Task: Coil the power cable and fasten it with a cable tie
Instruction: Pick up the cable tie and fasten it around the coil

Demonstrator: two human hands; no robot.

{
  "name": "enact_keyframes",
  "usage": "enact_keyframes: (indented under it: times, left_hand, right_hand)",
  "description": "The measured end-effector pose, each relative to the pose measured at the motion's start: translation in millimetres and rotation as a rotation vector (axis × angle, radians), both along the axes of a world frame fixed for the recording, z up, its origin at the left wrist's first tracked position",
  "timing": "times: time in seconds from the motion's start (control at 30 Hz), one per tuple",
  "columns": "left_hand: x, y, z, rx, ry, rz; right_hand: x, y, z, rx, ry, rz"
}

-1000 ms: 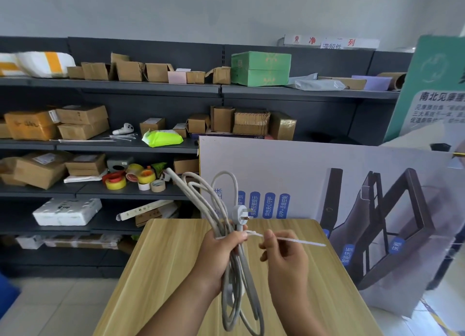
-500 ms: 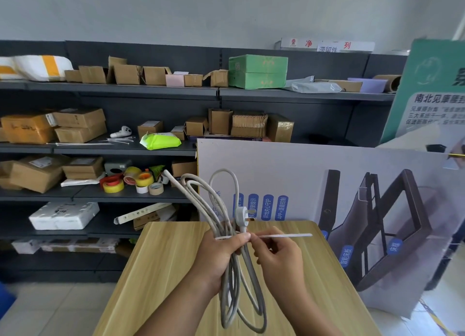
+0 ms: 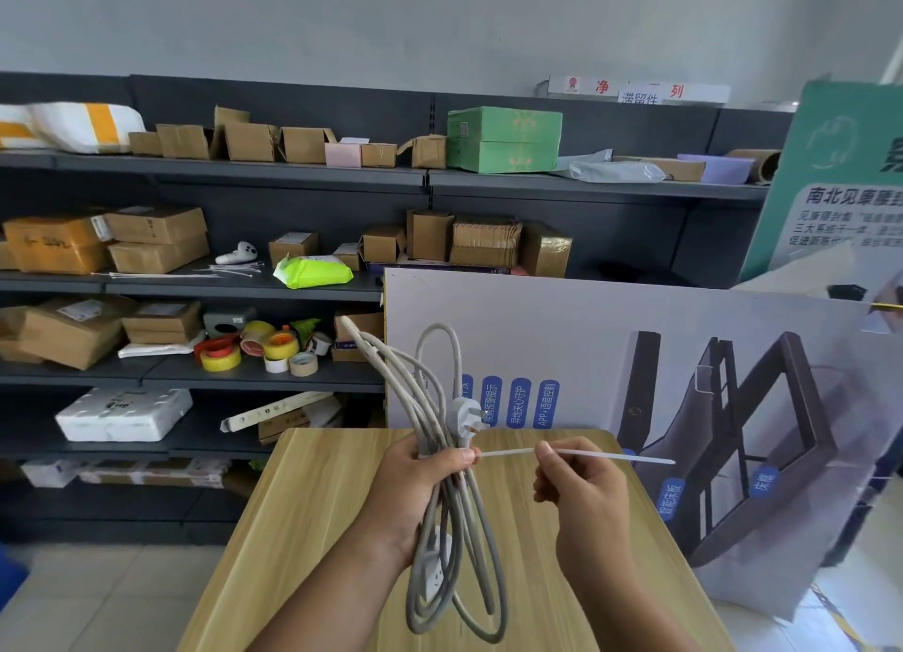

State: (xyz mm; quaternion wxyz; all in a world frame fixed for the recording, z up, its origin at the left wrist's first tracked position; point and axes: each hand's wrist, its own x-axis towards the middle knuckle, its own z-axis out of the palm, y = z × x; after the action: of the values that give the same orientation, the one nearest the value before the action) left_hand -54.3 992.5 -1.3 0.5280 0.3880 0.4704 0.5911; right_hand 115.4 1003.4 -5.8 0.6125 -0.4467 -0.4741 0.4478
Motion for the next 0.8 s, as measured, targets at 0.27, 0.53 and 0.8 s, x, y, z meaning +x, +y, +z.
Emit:
enact_keyframes:
  times: [0.27,0.53,0.8]
  left_hand:
    - [-1,-4,-1,-0.073,-0.060,-0.077]
    - [8,2,6,-0.013,-0.406,-0.118]
    - [17,5,-6,0.121,-0.893,-0.105]
  right_hand:
    - [10,3,-3,-0.047,-0.023,0.026]
    - [21,16,-10,-0.054,-0.022,0.271]
    - [46,5,-54,-0.473,0.358,0.855]
